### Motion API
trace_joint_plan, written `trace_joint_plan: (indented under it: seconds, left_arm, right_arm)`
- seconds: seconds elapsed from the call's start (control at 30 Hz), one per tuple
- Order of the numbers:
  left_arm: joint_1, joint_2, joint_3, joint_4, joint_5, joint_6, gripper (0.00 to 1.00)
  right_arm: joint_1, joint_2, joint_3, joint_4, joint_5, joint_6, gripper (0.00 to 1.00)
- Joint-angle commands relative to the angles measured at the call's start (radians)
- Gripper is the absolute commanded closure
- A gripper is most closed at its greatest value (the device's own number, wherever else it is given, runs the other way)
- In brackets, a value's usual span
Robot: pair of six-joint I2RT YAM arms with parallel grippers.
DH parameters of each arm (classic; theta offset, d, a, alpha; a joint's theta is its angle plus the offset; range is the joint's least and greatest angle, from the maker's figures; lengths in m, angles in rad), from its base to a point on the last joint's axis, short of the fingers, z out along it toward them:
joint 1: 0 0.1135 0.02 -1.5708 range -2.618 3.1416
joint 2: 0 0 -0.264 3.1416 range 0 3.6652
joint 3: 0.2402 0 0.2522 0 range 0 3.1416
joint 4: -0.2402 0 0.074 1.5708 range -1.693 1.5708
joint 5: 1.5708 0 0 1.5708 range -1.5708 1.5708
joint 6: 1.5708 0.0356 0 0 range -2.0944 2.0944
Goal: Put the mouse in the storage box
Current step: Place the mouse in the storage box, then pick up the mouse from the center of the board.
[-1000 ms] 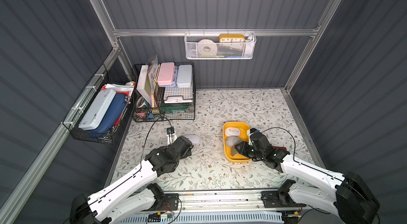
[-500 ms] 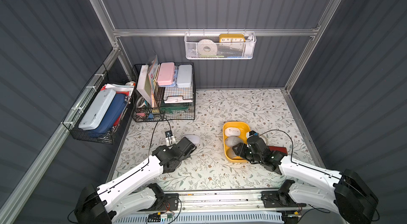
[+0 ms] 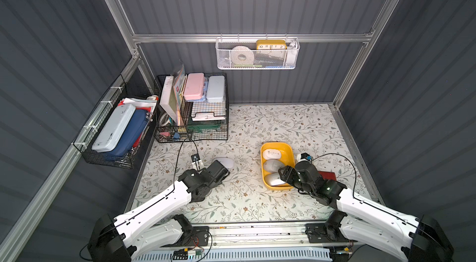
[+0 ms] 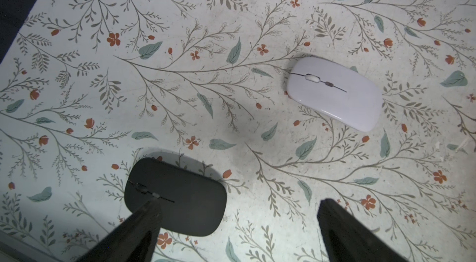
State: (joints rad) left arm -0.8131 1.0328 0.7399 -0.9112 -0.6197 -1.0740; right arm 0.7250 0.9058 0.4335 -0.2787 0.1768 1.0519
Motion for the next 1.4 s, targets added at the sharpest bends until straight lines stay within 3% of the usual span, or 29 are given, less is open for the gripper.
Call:
trace_joint_plan:
  seconds: [0.0,0.13,0.27,0.37,0.6,0.7,0.77,1.13,1.37]
  left_arm:
    - [-0.002,-0.006,0.021,-0.035,0.029,-0.058,0.01]
    - [-0.002,0.007,0.02,-0.046,0.049,-0.117,0.01]
    - [-0.001,0.006,-0.009,-0.094,0.05,-0.292,0.01]
    - [0.004,-0.004,-0.057,-0.083,0.066,-0.344,0.01]
    - [0.092,0.04,-0.12,-0.085,0.166,-0.433,0.01]
    - [0.183,0.07,-0.144,-0.029,0.253,-0.405,0.01]
    - [0.195,0.084,-0.16,0.009,0.272,-0.406,0.01]
    - [0.214,0.126,-0.18,0.078,0.242,-0.477,0.01]
    - [0.282,0.174,-0.17,0.121,0.252,-0.46,0.02]
  right_arm:
    - [0.004,-0.028,0.025,-0.046,0.101,-0.045,0.31]
    - [0.004,-0.014,0.073,-0.062,0.114,-0.109,0.3]
    - [0.005,0.006,0.096,-0.063,0.115,-0.127,0.29]
    - [0.004,0.007,0.1,-0.061,0.108,-0.127,0.3]
    - [0.004,0.013,0.092,-0.033,0.102,-0.125,0.29]
    - [0.004,0.02,0.09,-0.024,0.098,-0.122,0.29]
    - [0.004,0.024,0.089,-0.021,0.089,-0.12,0.29]
    - [0.004,0.054,0.071,0.009,0.041,-0.103,0.29]
    - [0.005,0.061,0.055,0.028,0.034,-0.087,0.29]
